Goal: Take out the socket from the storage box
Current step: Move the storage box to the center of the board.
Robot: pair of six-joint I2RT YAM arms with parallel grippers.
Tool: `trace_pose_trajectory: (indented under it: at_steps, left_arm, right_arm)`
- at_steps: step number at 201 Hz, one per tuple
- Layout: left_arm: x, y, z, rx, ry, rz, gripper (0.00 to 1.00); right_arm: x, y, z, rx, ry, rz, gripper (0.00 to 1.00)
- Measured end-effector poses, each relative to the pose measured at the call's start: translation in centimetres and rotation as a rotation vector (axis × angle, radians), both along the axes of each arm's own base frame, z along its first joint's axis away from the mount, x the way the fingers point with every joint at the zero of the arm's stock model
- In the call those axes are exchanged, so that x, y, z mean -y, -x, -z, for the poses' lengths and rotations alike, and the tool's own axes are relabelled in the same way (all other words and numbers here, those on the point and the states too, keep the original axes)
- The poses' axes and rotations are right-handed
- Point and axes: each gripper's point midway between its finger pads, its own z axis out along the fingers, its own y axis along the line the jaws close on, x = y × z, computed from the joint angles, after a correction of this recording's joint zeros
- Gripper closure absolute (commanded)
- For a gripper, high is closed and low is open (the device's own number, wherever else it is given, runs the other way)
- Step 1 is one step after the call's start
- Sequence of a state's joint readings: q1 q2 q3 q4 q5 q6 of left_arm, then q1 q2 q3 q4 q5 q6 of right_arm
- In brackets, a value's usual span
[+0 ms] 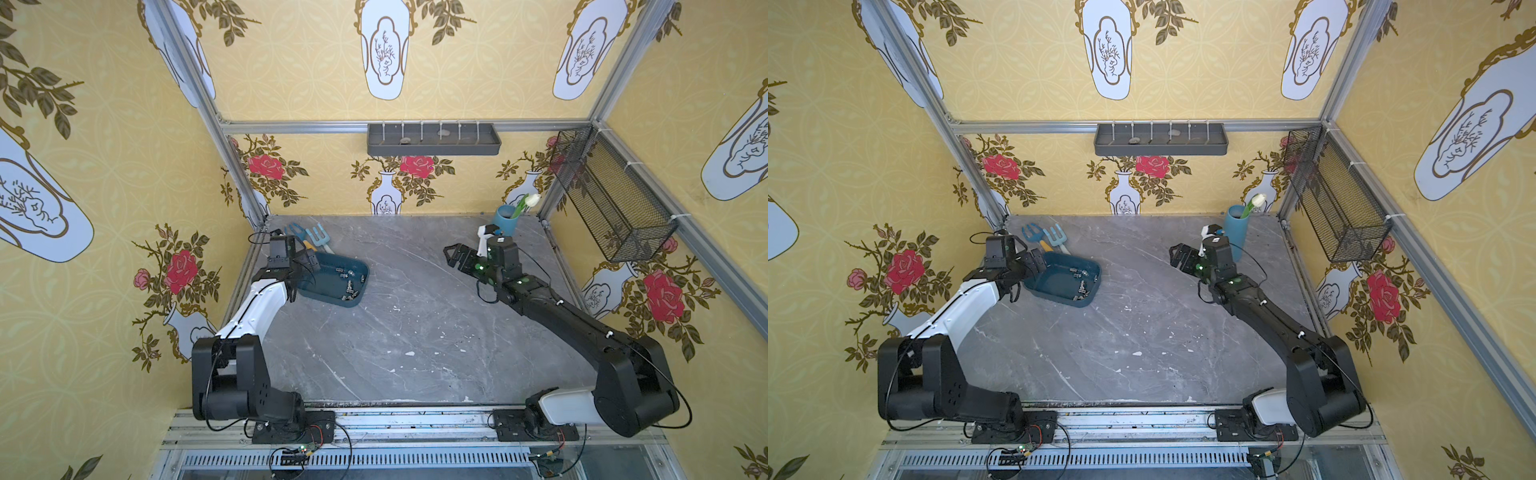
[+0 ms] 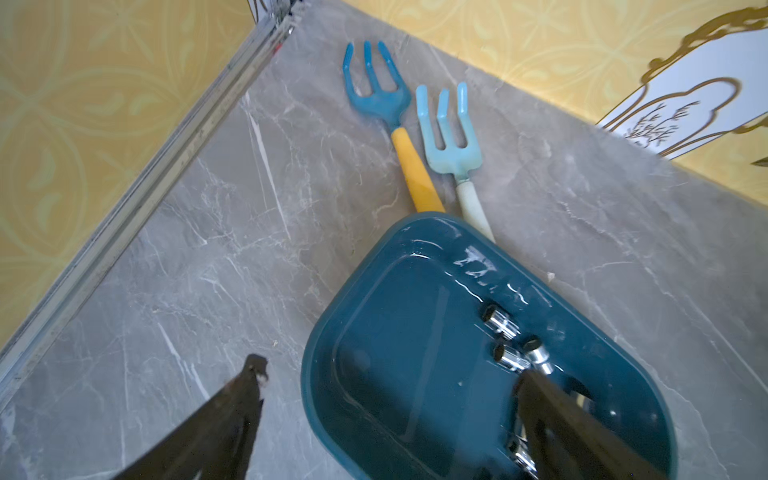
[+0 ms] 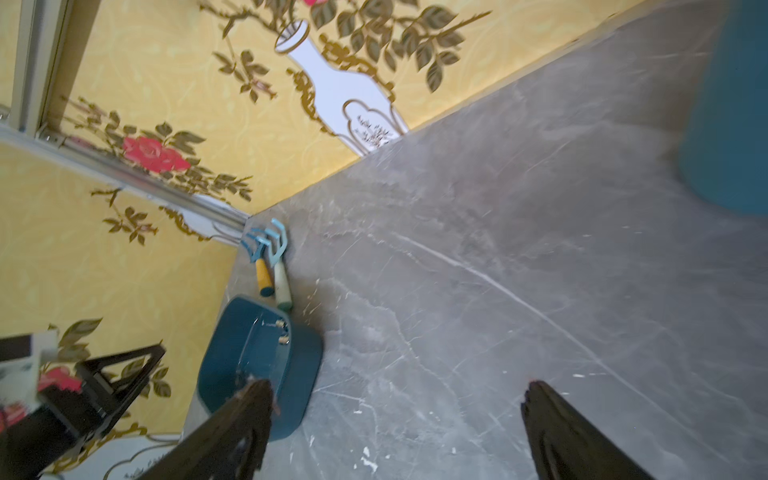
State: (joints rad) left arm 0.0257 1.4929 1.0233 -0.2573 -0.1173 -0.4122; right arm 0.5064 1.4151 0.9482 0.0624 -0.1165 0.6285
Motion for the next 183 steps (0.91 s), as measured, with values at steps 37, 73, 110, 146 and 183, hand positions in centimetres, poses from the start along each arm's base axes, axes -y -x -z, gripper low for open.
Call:
trace_pose_trajectory:
  at_steps: [37, 73, 110, 146, 183]
  left_arm:
    - [-1.0, -0.6, 3.9, -0.125, 0.036, -0.003, 0.01]
    - [-1.0, -1.1, 6.0, -0.189, 0.065, 0.031, 0.09]
    - [0.3, -1.5, 6.9, -0.208, 0.103, 0.107, 0.13]
    - [1.4, -1.6, 7.2, -0.210, 0.126, 0.156, 0.18]
    - [3.9, -1.9, 7.2, -0.210, 0.112, 0.240, 0.23]
  right_arm:
    - [-5.5, 1.3, 1.8, -0.036, 0.040, -0.119, 0.02]
    - [-8.5, 1.8, 2.3, -0.029, 0.070, -0.183, 0.02]
    - [-9.3, 1.9, 2.9, -0.036, 0.091, -0.205, 0.02]
    - [-9.4, 1.8, 3.3, -0.042, 0.100, -0.204, 0.02]
    - [-9.5, 1.7, 4.3, -0.060, 0.110, -0.207, 0.02]
